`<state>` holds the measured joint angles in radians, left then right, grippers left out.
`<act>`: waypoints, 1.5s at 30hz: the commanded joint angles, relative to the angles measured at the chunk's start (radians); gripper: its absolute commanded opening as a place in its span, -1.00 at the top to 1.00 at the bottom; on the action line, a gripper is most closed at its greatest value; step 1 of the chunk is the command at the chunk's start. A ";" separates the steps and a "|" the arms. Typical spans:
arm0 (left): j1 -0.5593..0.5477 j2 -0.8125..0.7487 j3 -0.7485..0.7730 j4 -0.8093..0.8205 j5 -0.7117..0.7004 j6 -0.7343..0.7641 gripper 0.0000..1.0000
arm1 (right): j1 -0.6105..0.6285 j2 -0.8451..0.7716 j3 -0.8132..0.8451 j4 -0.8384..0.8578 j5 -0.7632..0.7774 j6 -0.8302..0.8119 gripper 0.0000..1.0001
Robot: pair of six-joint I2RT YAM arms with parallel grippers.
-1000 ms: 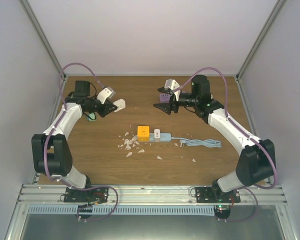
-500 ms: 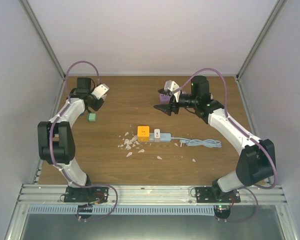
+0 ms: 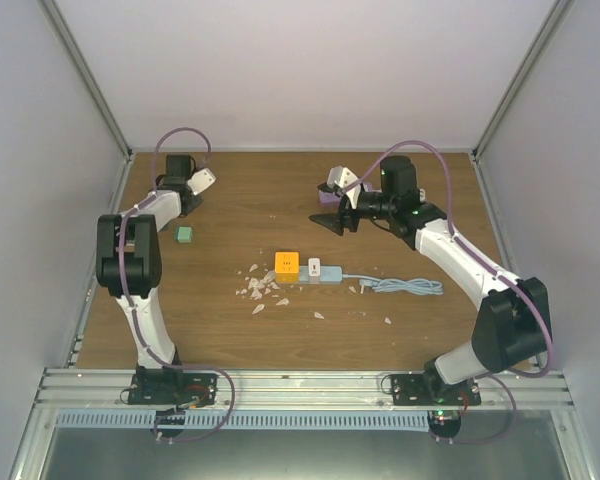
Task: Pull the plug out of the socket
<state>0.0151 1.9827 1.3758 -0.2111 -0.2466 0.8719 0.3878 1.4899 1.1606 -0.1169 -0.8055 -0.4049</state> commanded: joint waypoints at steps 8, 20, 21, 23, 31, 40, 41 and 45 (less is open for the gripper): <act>-0.038 0.094 -0.036 0.169 -0.120 0.100 0.82 | -0.003 -0.007 -0.033 -0.019 0.032 -0.047 -0.63; -0.050 -0.005 -0.101 0.044 -0.021 0.041 -0.20 | -0.002 -0.009 -0.073 -0.037 0.040 -0.085 -0.63; -0.050 -0.020 -0.107 0.037 -0.006 0.038 -0.29 | -0.002 -0.011 -0.078 -0.037 0.039 -0.088 -0.63; -0.049 -0.051 -0.110 0.000 0.033 0.025 -0.45 | -0.003 -0.016 -0.081 -0.038 0.036 -0.089 -0.64; -0.049 -0.236 -0.135 -0.162 0.399 0.005 -0.90 | -0.007 -0.053 -0.080 -0.025 0.033 -0.039 -0.78; -0.054 -0.419 -0.164 -0.440 1.008 0.141 -0.98 | -0.025 -0.135 -0.150 -0.035 0.036 -0.050 -0.97; -0.057 -0.424 -0.164 -0.465 1.041 0.147 -0.98 | -0.026 -0.142 -0.163 -0.043 0.036 -0.061 -0.97; -0.073 -0.444 -0.175 -0.518 1.138 0.158 -0.98 | -0.026 -0.167 -0.218 -0.064 0.029 -0.118 -0.97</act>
<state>-0.0406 1.5646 1.2259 -0.6216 0.6754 0.9867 0.3679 1.3510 0.9916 -0.1539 -0.7647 -0.4625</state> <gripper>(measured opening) 0.990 0.984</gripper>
